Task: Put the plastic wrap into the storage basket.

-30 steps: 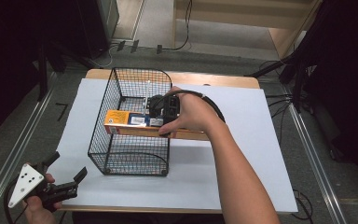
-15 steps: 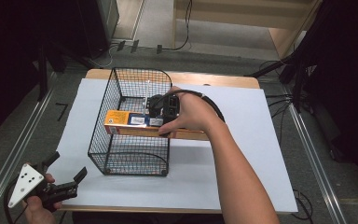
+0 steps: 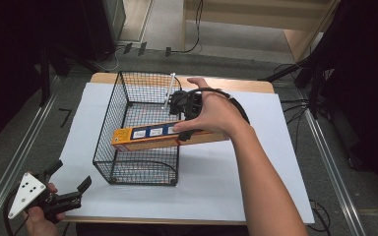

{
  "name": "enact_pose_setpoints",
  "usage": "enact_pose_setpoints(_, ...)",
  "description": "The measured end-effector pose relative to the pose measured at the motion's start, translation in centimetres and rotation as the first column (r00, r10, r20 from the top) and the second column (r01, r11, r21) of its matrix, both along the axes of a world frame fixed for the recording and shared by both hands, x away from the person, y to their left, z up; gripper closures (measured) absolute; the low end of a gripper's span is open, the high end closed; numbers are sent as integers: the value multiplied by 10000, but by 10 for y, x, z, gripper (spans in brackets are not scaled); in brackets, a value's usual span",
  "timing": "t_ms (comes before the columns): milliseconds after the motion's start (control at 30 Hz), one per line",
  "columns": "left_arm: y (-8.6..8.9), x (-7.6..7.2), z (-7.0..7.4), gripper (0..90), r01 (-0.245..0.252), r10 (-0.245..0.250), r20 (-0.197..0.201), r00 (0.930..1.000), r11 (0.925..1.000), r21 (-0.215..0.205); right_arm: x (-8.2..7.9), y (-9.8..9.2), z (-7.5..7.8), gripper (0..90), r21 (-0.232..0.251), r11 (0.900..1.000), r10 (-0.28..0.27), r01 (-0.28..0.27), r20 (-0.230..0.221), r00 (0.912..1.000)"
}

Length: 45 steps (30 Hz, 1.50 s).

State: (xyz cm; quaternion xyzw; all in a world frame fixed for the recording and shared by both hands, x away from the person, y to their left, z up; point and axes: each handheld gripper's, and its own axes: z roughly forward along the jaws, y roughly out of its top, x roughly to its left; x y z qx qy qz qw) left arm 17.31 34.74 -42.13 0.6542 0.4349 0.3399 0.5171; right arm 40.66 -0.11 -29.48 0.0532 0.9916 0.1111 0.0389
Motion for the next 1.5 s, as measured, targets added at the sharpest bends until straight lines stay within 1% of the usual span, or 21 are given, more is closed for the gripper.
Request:
enact_pose_setpoints(33,0,0,0,0,1,-1,34,10000,10000,-1,-1,-4,2,78,-89,9999,-55,57,183,9998)
enact_pose_setpoints(67,-1,0,0,0,24,-24,45,10000,10000,21,-1,-8,4,84,-50,10000,-24,25,185,9998)
enact_pose_setpoints(100,-1,0,0,0,27,-27,40,10000,10000,28,-2,-12,5,85,-26,9999,-115,115,189,9998)
enact_pose_setpoints(167,-1,1,0,0,11,-11,5,10000,10000,33,-1,-22,6,85,19,9999,-161,161,449,9989)
enact_pose_setpoints(233,-2,1,0,0,8,-8,-11,10000,10000,66,-2,-30,6,85,87,9995,-319,316,420,9986)
enact_pose_setpoints(333,-3,2,-1,0,32,-32,-15,10000,9999,115,-2,-39,4,84,163,9992,-362,354,483,9982)
enact_pose_setpoints(433,-3,2,-1,0,40,-39,-44,10000,9999,134,-3,-47,2,86,211,9983,-557,549,392,9977)
enact_pose_setpoints(467,-3,2,-1,0,30,-29,-38,10000,9999,141,-3,-49,1,86,281,9983,-527,515,419,9977)
enact_pose_setpoints(633,-2,2,-1,0,-2,3,-35,10000,9999,140,-3,-60,-2,87,271,9973,-696,685,411,9967)
enact_pose_setpoints(700,-2,2,-1,0,-23,23,-23,10000,9999,104,-3,-64,-3,88,321,9973,-678,665,413,9968)
enact_pose_setpoints(767,-2,2,-1,0,-26,27,-22,10000,9999,107,-5,-68,-5,89,361,9962,-810,797,388,9960)
enact_pose_setpoints(833,-2,2,-1,0,-29,29,-28,10000,9999,141,-5,-73,-8,89,451,9962,-765,750,326,9965)
enact_pose_setpoints(900,-2,2,-1,0,-6,6,-21,10000,9999,144,-5,-77,-11,89,411,9957,-841,831,247,9961)
enact_pose_setpoints(1000,-3,2,-1,0,-11,11,-26,10000,9999,145,-5,-86,-17,97,452,9950,-903,891,247,9956)
enact_pose_setpoints(1100,-3,2,-1,0,-13,14,-47,10000,9999,148,-5,-94,-21,104,523,9924,-1126,1115,188,9935)
enact_pose_setpoints(1233,-3,2,-1,0,-11,12,-34,10000,9999,163,-5,-107,-26,108,654,9901,-1253,1240,157,9920)
enact_pose_setpoints(1400,-3,2,-1,0,-28,29,-43,10000,9999,151,-6,-122,-35,119,651,9856,-1568,1562,49,9876)
enact_pose_setpoints(1433,-3,2,-1,0,-26,27,-44,10000,9999,157,-6,-125,-37,119,659,9856,-1564,1556,69,9877)
enact_pose_setpoints(1500,-3,2,-1,0,-34,35,-47,10000,9999,169,-6,-132,-41,121,695,9827,-1724,1718,14,9850)
